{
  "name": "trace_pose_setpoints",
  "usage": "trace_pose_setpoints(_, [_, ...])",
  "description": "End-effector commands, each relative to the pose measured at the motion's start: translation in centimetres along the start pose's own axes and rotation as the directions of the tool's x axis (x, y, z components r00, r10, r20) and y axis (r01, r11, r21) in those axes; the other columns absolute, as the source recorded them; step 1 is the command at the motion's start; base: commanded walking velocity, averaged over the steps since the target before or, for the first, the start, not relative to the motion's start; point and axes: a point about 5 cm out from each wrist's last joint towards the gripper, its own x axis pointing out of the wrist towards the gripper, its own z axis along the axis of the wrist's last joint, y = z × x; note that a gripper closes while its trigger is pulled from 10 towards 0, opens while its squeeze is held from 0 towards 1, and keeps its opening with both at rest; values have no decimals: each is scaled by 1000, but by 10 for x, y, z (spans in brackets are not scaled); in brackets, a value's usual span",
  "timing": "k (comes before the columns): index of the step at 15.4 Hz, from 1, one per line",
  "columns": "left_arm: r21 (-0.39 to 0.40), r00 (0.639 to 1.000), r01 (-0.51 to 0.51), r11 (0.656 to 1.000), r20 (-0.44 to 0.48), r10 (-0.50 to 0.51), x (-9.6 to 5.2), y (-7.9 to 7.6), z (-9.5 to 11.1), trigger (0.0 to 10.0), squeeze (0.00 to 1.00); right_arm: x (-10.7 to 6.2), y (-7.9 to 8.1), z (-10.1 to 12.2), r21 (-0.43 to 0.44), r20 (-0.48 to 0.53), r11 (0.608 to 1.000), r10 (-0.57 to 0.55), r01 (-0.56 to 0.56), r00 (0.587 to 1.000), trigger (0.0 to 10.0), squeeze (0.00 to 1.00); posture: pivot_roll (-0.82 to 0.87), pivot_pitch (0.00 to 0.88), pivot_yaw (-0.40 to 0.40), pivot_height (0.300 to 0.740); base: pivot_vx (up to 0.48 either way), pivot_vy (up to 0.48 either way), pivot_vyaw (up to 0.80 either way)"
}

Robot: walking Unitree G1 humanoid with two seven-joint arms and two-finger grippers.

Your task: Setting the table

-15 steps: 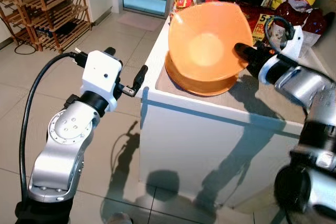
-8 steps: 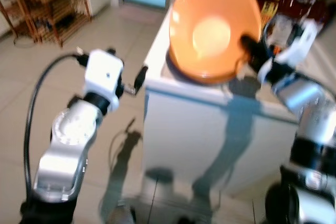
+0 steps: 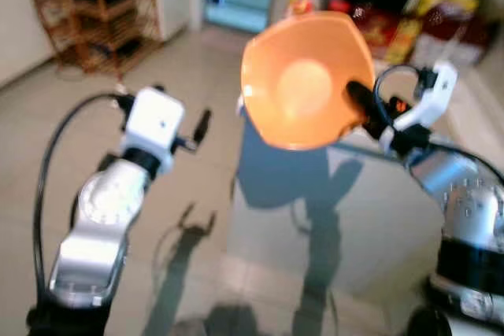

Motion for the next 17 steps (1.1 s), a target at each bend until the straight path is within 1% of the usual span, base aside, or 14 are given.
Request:
trace_pose_setpoints(1, [-4,1000,14,1000,0,-14,3,-7,0,10000,0,-6,-5,17,-37,73,999,-37,40,997,10000,0,66,0,-92,740,0,-480,0])
trace_pose_setpoints(3, [0,1000,2,1000,-8,-2,5,-7,-2,10000,0,-6,-4,12,-29,68,999,-24,26,997,10000,0,65,0,-90,740,0,-480,0])
trace_pose_setpoints(5, [6,1000,9,1000,-13,-8,5,-10,-3,10000,0,-6,-1,6,-51,53,999,-11,14,999,10000,0,65,0,-90,740,0,-480,0])
trace_pose_setpoints(7, [11,1000,3,1000,-19,-3,5,-9,-4,10000,0,-8,-10,5,-87,55,994,-65,69,996,10000,0,62,0,-87,740,0,-480,800])
trace_pose_setpoints(12, [13,1000,8,1000,-16,-8,7,-11,-4,10000,0,-9,-13,6,-97,56,992,-72,77,996,10000,0,57,0,-83,740,0,-480,800])
trace_pose_setpoints(13, [17,1000,13,1000,-15,-13,8,-11,-3,10000,0,-9,-18,4,-73,50,991,-105,109,993,10000,0,58,0,-85,740,0,-480,0])
trace_pose_setpoints(14, [20,1000,15,1000,-14,-14,7,-11,-3,10000,0,-9,-21,2,-77,24,989,-122,124,992,10000,0,57,0,-85,740,0,-480,0])
trace_pose_setpoints(15, [19,1000,12,1000,-14,-12,7,-11,-3,10000,0,-10,-22,1,-101,0,989,-111,111,994,10000,0,57,0,-87,740,0,-480,0])
trace_pose_setpoints(17, [19,1000,9,1000,-15,-8,7,-11,-4,10000,0,-12,-23,1,-108,-12,990,-97,95,995,10000,0,54,0,-87,740,0,-480,0])
